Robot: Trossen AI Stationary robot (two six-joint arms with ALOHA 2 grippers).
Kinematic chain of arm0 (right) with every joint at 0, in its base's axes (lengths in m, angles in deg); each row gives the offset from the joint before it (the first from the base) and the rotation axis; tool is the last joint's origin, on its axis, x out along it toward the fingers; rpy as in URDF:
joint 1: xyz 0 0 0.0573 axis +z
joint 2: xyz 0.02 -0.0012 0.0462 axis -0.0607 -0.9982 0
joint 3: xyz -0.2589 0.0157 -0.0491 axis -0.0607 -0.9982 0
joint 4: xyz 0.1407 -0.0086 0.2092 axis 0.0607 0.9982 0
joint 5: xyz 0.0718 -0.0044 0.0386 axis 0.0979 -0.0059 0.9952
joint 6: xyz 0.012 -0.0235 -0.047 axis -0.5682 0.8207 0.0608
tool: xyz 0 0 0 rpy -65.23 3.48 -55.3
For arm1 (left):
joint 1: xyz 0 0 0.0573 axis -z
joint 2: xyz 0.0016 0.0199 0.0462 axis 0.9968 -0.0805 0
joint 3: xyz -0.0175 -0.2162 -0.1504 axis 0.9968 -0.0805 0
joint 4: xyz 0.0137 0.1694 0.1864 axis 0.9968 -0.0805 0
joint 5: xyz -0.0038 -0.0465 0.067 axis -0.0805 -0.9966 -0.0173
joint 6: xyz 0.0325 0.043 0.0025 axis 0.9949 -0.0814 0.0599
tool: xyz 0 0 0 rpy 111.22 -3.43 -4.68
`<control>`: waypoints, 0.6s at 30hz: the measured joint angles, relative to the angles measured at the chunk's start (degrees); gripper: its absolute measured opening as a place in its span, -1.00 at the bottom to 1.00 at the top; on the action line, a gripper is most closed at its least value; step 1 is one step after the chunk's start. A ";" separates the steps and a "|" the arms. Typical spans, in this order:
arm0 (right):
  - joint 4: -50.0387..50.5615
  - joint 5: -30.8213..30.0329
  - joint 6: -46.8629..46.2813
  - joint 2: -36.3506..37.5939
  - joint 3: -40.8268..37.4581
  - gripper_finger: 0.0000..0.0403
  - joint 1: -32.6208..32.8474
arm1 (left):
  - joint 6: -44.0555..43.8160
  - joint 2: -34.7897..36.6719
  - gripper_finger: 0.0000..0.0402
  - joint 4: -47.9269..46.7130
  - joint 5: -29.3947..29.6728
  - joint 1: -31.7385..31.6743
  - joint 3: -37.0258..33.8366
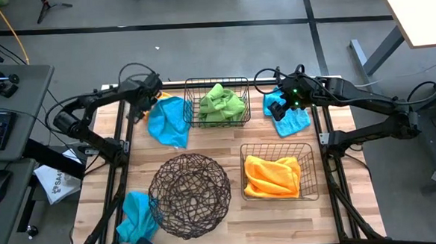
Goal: Sort microfiber towel by color & place in baskets
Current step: Put the orange towel into the gold wire basket
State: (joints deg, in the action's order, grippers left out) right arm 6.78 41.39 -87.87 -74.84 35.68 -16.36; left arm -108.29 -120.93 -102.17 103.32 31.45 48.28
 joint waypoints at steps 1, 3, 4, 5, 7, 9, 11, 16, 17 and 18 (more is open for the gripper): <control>0.00 0.00 -0.12 0.00 0.00 0.78 0.01 | -0.95 0.00 0.13 1.54 -0.79 0.43 -1.12; 0.00 0.00 -0.44 0.00 0.00 0.78 0.00 | -2.52 0.00 0.13 4.33 -1.71 0.96 -2.99; 0.00 0.00 -0.51 0.00 0.00 0.78 0.00 | -3.70 0.00 0.13 5.16 -2.19 1.07 -3.77; 0.02 0.00 -0.53 0.00 0.00 0.78 0.00 | -4.75 0.00 0.13 5.54 -2.31 1.12 -4.40; 0.02 0.00 -0.55 0.00 0.00 0.78 0.01 | -6.32 0.00 0.13 6.75 -1.88 0.93 -5.34; 0.02 0.00 -0.55 0.00 0.00 0.78 0.01 | -6.81 0.02 0.13 8.36 -1.71 0.59 -6.51; 0.02 0.00 -0.55 0.00 0.00 0.78 0.01 | -6.61 0.19 0.12 10.21 -1.89 0.35 -7.70; 0.00 0.00 -1.43 0.00 0.00 0.78 0.01 | -1.60 0.38 -0.20 12.34 -2.22 0.56 -8.48; 0.00 0.00 -1.44 0.00 0.00 0.78 -0.01 | -0.72 0.63 -0.32 12.32 -2.25 0.71 -8.54; 0.00 0.02 -1.45 0.00 0.00 0.78 0.00 | -0.07 1.05 -0.45 12.30 -2.28 0.78 -8.64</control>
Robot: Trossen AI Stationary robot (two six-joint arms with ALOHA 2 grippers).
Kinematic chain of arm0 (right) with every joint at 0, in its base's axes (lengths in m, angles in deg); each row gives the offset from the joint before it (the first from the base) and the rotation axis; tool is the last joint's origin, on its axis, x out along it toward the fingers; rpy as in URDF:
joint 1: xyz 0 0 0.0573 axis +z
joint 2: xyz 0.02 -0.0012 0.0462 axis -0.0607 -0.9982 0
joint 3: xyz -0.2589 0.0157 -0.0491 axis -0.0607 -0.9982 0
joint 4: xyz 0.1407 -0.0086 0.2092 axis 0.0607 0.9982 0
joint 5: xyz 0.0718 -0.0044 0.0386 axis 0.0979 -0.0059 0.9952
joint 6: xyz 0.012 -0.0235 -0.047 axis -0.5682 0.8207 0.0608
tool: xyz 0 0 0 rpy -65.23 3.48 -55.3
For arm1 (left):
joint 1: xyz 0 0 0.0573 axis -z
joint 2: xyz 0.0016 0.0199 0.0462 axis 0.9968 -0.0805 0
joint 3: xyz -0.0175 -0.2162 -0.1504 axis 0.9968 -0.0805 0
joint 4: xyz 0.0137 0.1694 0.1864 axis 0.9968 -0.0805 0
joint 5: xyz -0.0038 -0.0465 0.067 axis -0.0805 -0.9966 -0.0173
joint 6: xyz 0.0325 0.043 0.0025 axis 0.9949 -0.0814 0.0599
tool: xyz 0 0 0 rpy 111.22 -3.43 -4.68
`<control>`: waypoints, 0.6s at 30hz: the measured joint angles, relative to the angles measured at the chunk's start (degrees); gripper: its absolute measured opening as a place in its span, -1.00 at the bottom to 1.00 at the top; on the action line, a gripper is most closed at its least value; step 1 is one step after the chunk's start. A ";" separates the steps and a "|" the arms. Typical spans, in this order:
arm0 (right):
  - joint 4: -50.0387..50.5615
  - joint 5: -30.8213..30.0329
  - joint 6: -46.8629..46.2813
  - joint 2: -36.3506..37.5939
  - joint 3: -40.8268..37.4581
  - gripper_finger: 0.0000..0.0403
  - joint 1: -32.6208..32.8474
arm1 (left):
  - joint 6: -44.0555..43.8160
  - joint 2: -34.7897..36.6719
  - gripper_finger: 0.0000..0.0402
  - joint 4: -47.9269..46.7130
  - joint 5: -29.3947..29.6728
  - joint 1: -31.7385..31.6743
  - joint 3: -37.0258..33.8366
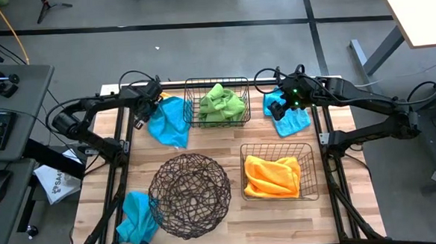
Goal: Sort microfiber towel by color & place in baskets
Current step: Put the orange towel into the gold wire basket
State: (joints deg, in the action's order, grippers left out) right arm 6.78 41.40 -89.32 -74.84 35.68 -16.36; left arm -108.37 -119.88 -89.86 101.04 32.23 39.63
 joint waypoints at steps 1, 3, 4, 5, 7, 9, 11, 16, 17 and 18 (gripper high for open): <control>0.00 -0.02 0.01 0.00 0.00 0.78 0.01 | 0.61 0.66 -0.60 -0.11 0.18 0.12 -0.06; 0.00 -0.01 0.09 0.00 0.00 0.78 0.01 | 2.22 2.87 -0.87 -0.31 2.05 0.39 -0.09; 0.00 0.00 0.09 0.00 0.00 0.78 -0.01 | 2.70 4.36 -0.93 -0.21 3.38 0.41 -0.07; 0.00 -0.02 0.05 0.00 0.00 0.78 0.01 | 2.79 6.03 -0.93 -0.26 4.72 0.33 -0.07; -0.01 -0.01 0.03 0.00 0.00 0.78 0.01 | 2.98 10.20 -0.93 -0.23 7.17 -0.15 -0.07; -0.02 -0.02 0.02 0.00 0.00 0.78 0.00 | 5.00 15.34 -0.96 0.36 9.49 -0.51 -0.07; -0.04 -0.01 0.03 0.00 0.00 0.78 0.00 | 8.45 20.94 -0.98 2.02 11.21 -0.37 -0.07; -0.09 -0.02 0.02 0.00 0.00 0.78 -0.02 | 17.24 33.60 -0.99 5.40 11.83 3.42 -0.02; -0.09 -0.02 0.02 0.00 0.00 0.78 -0.02 | 19.40 35.81 -0.99 6.27 11.91 4.64 -0.02; -0.09 -0.02 0.02 0.00 0.00 0.78 0.00 | 21.95 37.74 -0.99 7.23 12.12 6.00 -0.02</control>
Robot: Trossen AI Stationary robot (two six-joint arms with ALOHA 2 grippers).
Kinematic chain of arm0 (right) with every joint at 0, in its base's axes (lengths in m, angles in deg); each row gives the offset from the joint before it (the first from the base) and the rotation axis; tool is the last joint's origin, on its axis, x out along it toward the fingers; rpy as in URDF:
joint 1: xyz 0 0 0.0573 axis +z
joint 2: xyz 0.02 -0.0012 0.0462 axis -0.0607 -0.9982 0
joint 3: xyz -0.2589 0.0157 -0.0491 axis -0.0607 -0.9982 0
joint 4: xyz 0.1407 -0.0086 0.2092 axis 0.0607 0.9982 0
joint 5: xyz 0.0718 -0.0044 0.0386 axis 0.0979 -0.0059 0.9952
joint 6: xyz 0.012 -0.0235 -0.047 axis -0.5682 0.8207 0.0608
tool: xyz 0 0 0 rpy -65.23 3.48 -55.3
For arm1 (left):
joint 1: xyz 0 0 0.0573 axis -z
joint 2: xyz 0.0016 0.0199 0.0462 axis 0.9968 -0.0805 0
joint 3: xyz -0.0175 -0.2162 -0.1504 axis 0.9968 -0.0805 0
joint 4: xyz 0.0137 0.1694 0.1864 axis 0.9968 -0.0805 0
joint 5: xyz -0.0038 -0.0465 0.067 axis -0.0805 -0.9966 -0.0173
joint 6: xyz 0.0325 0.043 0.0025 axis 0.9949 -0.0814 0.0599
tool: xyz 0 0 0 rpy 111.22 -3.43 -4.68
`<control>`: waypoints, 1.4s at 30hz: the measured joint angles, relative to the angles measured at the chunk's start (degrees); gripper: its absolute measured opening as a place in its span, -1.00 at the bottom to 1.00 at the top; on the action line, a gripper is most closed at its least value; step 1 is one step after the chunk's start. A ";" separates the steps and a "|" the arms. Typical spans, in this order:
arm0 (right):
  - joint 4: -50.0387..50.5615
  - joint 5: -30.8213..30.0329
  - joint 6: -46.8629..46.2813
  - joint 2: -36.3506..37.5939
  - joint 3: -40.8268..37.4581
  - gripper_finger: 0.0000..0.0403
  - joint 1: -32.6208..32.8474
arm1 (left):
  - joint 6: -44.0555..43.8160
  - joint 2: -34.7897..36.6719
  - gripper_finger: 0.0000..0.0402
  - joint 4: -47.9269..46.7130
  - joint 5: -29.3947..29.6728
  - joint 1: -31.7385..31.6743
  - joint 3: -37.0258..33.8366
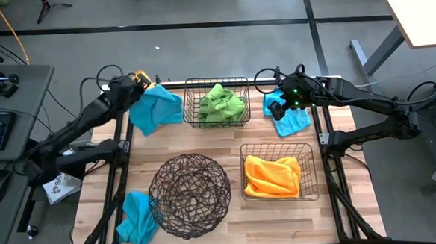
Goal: Sort microfiber towel by color & place in baskets
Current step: Put the orange towel into the gold wire basket
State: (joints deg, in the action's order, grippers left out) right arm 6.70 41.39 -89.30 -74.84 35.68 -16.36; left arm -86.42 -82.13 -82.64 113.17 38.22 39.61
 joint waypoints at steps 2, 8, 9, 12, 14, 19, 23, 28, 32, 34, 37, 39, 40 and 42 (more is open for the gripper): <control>0.00 0.00 0.00 0.00 0.00 0.78 -0.02 | 6.10 3.40 -0.99 1.52 0.26 3.03 0.02; -0.02 0.00 0.00 0.00 0.00 0.78 -0.02 | 21.36 8.80 -0.99 3.34 1.43 10.44 0.07; -0.02 0.00 0.02 0.00 0.00 0.78 0.00 | 22.93 9.29 -0.99 3.44 1.40 11.29 0.07; -0.02 0.00 0.21 0.00 0.00 0.78 -0.02 | 27.65 10.49 -0.98 6.66 0.48 13.30 0.07; -0.02 0.00 0.20 0.00 0.00 0.78 0.00 | 31.08 11.05 -0.97 9.89 -0.36 14.22 0.07; -0.39 1.96 0.00 0.00 0.00 0.78 -0.02 | 33.26 12.25 -0.93 16.46 -0.32 14.56 0.07; -1.83 4.71 -1.30 0.00 0.00 0.78 -0.01 | 30.90 13.17 -0.85 15.95 -1.09 14.56 0.07; -3.07 4.99 -4.28 0.00 0.02 0.78 0.00 | 30.35 14.54 -0.67 12.74 -3.79 14.56 0.07; -3.46 5.24 -6.65 0.00 0.01 0.78 0.00 | 30.40 16.22 -0.51 10.01 -5.64 14.56 0.07; -3.50 5.43 -7.88 0.00 0.01 0.78 0.00 | 31.08 16.85 -0.45 8.08 -7.34 14.56 0.07; -3.53 5.42 -9.87 0.00 0.02 0.78 0.00 | 32.40 17.14 -0.48 6.23 -10.34 14.56 0.07; -3.76 5.42 -11.53 0.00 0.00 0.78 0.00 | 33.31 16.86 -0.62 4.58 -12.76 14.56 0.07; -3.92 5.42 -12.45 0.00 0.02 0.78 0.00 | 33.87 16.57 -0.72 3.53 -13.53 14.56 0.07; -4.19 5.41 -14.33 0.00 0.00 0.78 0.00 | 34.79 15.88 -0.91 1.14 -14.39 14.58 0.07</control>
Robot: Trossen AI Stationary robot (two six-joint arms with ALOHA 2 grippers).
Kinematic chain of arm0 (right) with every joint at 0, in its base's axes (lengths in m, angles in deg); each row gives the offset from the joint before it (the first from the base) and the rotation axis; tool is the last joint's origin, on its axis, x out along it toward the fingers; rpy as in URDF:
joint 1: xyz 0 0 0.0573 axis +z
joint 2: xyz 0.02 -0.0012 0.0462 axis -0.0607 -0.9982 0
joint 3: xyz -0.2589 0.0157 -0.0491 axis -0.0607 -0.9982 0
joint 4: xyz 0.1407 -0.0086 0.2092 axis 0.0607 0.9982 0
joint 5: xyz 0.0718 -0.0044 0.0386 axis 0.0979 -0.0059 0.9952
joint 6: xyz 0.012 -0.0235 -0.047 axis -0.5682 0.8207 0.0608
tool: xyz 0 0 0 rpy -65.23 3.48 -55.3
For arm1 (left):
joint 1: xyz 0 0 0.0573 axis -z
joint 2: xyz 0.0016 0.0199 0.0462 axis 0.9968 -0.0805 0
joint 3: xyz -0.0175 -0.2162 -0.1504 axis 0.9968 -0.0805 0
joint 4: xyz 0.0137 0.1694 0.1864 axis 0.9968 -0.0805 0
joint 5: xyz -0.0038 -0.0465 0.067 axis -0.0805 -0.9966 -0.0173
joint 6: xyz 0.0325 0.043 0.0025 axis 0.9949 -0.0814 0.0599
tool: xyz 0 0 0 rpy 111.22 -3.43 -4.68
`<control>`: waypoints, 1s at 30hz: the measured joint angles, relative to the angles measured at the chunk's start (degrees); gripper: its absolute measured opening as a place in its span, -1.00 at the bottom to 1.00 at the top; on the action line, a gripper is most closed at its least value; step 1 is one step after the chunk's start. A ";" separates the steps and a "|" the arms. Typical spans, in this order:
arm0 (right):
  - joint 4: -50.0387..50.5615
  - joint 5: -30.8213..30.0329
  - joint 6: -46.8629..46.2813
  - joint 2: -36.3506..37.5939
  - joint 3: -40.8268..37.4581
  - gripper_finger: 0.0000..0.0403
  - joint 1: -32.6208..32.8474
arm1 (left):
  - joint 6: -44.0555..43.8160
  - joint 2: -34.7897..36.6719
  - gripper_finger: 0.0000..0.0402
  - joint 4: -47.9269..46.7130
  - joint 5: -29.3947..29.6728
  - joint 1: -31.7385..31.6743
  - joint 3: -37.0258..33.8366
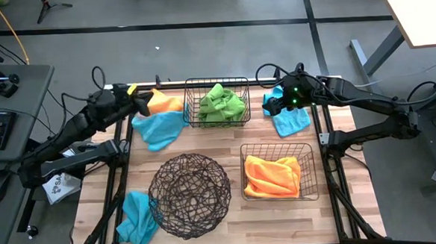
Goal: Sort microfiber towel by color & place in baskets
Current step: Put the orange towel into the gold wire basket
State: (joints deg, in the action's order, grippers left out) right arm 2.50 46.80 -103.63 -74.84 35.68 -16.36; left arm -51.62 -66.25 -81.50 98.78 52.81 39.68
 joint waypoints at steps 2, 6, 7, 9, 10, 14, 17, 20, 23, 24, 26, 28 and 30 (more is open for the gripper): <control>-0.40 -0.01 -1.77 0.00 0.00 0.78 0.00 | 0.16 -0.77 -0.95 -1.57 0.46 -0.02 0.00; -0.55 -0.01 -5.95 0.00 0.01 0.78 0.00 | -0.71 -3.65 -0.94 -1.07 3.66 -1.46 0.18; -0.55 0.00 -6.79 0.00 0.02 0.78 0.00 | -0.74 -5.10 -0.94 -1.82 3.14 -2.59 0.67; -0.55 -0.01 -8.29 0.00 0.00 0.78 0.00 | 1.01 -9.29 -0.92 -5.07 -0.32 -5.37 2.49; -0.57 -0.01 -8.77 0.00 0.02 0.78 0.00 | 2.68 -11.76 -0.90 -7.18 -2.29 -6.78 3.59; -1.05 -0.03 -8.15 0.00 0.00 0.78 -0.02 | 9.32 -22.80 -0.71 -12.95 -5.73 -10.22 10.03; -1.44 -0.03 -6.90 0.00 0.02 0.78 -0.02 | 15.25 -30.50 -0.53 -16.74 -5.41 -11.81 16.13; -1.42 -0.03 -4.91 0.00 0.02 0.78 -0.02 | 17.88 -38.40 -0.35 -21.74 -5.32 -13.41 23.03; -1.40 -0.01 -2.71 0.00 0.02 0.78 -0.02 | 17.58 -46.53 -0.19 -30.54 -5.54 -15.37 29.87; -1.40 0.03 -2.08 0.00 0.00 0.78 -0.02 | 17.34 -49.04 -0.15 -32.93 -6.09 -15.92 31.87; -1.38 0.68 -1.01 0.00 0.00 0.78 -0.02 | 17.19 -53.46 -0.08 -36.88 -7.62 -16.71 35.08; -1.38 1.06 0.08 0.00 0.02 0.78 -0.02 | 18.18 -57.10 -0.03 -38.77 -8.68 -17.15 37.16; -1.38 1.50 0.93 0.00 0.02 0.78 -0.02 | 19.25 -59.96 -0.01 -38.51 -9.21 -17.33 38.20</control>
State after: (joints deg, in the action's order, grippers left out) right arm 1.12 48.30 -102.70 -74.84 35.70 -16.38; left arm -32.37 -126.21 -120.00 89.57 35.47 77.87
